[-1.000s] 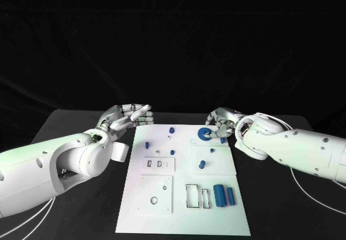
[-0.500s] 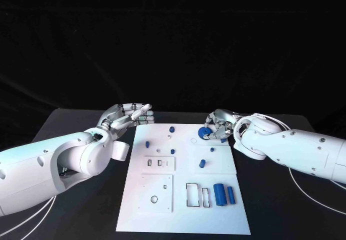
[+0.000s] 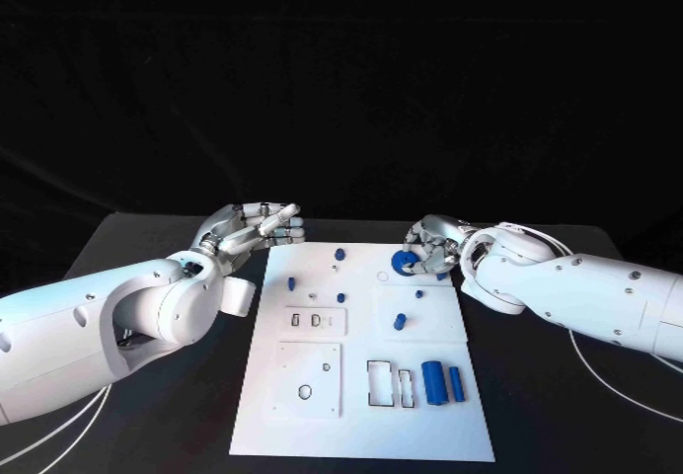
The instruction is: Assemble the parts on the task board
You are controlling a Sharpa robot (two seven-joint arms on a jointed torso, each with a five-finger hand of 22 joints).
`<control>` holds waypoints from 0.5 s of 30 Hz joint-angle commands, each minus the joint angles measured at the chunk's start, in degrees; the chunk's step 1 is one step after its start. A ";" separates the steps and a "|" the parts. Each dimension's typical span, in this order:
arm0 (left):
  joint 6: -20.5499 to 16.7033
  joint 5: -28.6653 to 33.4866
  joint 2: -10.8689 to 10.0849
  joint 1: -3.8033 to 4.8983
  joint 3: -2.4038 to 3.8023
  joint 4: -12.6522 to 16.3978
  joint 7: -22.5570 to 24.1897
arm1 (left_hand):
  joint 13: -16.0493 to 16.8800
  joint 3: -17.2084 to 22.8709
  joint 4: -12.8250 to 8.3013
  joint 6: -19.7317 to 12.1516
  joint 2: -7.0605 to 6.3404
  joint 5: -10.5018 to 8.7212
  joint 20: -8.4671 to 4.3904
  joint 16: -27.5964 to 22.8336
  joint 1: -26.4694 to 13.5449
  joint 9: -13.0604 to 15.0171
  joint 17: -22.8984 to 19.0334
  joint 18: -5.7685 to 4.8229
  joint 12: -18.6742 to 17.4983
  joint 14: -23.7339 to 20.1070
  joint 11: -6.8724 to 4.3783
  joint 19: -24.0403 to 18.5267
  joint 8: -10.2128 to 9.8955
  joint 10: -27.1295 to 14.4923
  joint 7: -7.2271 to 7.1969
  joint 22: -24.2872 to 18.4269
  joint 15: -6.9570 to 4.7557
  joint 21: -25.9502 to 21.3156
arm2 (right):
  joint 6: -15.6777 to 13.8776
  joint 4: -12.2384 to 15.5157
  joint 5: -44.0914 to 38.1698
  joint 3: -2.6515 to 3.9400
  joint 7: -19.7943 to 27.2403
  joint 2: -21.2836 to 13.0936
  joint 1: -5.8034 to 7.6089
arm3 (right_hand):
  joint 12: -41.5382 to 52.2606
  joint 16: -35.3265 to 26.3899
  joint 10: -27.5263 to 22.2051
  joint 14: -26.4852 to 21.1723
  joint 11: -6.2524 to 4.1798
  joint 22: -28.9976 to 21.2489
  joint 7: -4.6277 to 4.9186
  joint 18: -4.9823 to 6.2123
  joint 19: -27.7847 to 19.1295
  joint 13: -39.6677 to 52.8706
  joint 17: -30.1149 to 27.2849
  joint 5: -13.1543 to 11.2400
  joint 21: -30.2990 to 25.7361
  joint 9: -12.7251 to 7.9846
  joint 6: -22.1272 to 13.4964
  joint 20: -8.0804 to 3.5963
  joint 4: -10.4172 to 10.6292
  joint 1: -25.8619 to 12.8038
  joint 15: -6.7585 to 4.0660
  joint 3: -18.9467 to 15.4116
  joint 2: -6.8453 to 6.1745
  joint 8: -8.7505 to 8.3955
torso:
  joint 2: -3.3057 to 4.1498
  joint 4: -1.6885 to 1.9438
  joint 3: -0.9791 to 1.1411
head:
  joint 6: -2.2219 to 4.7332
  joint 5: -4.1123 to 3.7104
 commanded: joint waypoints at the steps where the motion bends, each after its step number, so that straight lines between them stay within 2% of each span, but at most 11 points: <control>1: 1.07 0.14 0.10 0.07 0.05 0.08 0.14 | 0.05 -0.42 0.04 -0.29 0.51 0.19 0.01 0.03 -0.10 0.04 0.09 0.70 -0.40 -0.04 0.50 0.03 -0.09 0.05 1.24 -0.09 0.32 -0.34 | 1.26 -0.08 -2.45 -0.15 0.03 0.10 -0.28 | 0.26 0.20 0.36 5.94 0.02 0.23 0.02 -1.08 0.51 3.44 14.95 -1.02 0.26 -0.87 0.98 -0.04 -0.23 1.26 -0.14 3.58 -0.54 -0.63 | 0.02 -0.02 0.02 | -0.09 -0.10; 3: 1.08 0.14 0.09 0.07 0.05 0.07 0.10 | 0.05 -0.42 0.04 -0.29 0.51 0.19 0.01 0.03 -0.10 0.04 0.09 0.70 -0.40 -0.04 0.50 0.03 -0.09 0.05 1.24 -0.09 0.32 -0.34 | 0.98 -0.05 -3.21 -0.16 0.06 0.10 -0.32 | 0.27 0.20 0.33 5.94 0.00 0.35 0.05 -1.10 0.53 3.43 14.95 -0.52 0.27 -1.28 1.27 -0.06 -0.45 1.66 -0.14 5.66 -1.18 -0.90 | 0.00 -0.01 0.01 | -0.11 -0.11; 5: 1.08 0.14 0.09 0.07 0.05 0.05 0.07 | 0.05 -0.42 0.04 -0.29 0.51 0.19 0.01 0.03 -0.10 0.04 0.09 0.70 -0.40 -0.04 0.50 0.03 -0.09 0.05 1.24 -0.09 0.32 -0.34 | 0.57 0.04 -3.79 -0.16 0.20 0.07 -0.34 | 0.48 0.22 0.47 5.96 -0.01 0.68 0.21 -1.14 0.60 3.61 15.02 -0.22 0.36 -1.94 1.99 -0.06 -0.79 1.59 -0.10 10.18 -2.60 -1.22 | 0.00 0.00 0.00 | -0.12 -0.11; 10: 1.12 0.14 0.09 0.07 0.05 0.00 0.02 | 0.05 -0.42 0.04 -0.29 0.51 0.19 0.01 0.03 -0.10 0.04 0.09 0.70 -0.40 -0.04 0.50 0.03 -0.09 0.05 1.24 -0.09 0.32 -0.34 | -1.89 0.78 -4.75 -0.16 1.38 -0.12 -0.40 | 1.56 0.23 1.55 5.97 -0.34 1.06 -0.34 -1.16 0.73 4.87 15.07 0.31 0.48 -1.96 4.00 -0.25 -1.98 0.88 -0.39 14.54 -3.74 -0.65 | -0.06 -0.01 0.01 | -0.10 -0.01; 12: 1.13 0.14 0.09 0.07 0.05 -0.02 0.00 | 0.05 -0.42 0.04 -0.29 0.51 0.19 0.01 0.03 -0.10 0.04 0.09 0.70 -0.40 -0.04 0.50 0.03 -0.09 0.05 1.24 -0.09 0.32 -0.34 | -3.57 1.35 -5.09 -0.16 2.11 -0.23 -0.42 | 2.44 0.23 2.48 5.97 -0.84 1.32 -1.04 -1.19 0.85 5.92 15.07 -3.74 0.52 -1.52 5.82 -0.53 -2.00 -1.84 -0.80 15.57 -4.52 0.03 | -0.07 -0.05 0.03 | -0.05 0.07; 15: 1.20 0.14 0.10 0.07 0.05 -0.06 -0.05 | 0.05 -0.42 0.04 -0.29 0.51 0.19 0.01 0.03 -0.10 0.04 0.09 0.70 -0.40 -0.04 0.50 0.03 -0.09 0.05 1.24 -0.09 0.32 -0.34 | -6.06 2.46 -6.22 -0.15 2.98 -0.44 -0.43 | 2.75 0.23 2.80 5.97 -0.91 1.44 -1.09 -1.21 0.92 6.32 15.07 -4.05 0.58 -1.45 6.06 -0.62 -2.04 -2.24 -0.85 15.69 -4.59 0.09 | -0.08 -0.10 0.06 | 0.07 0.21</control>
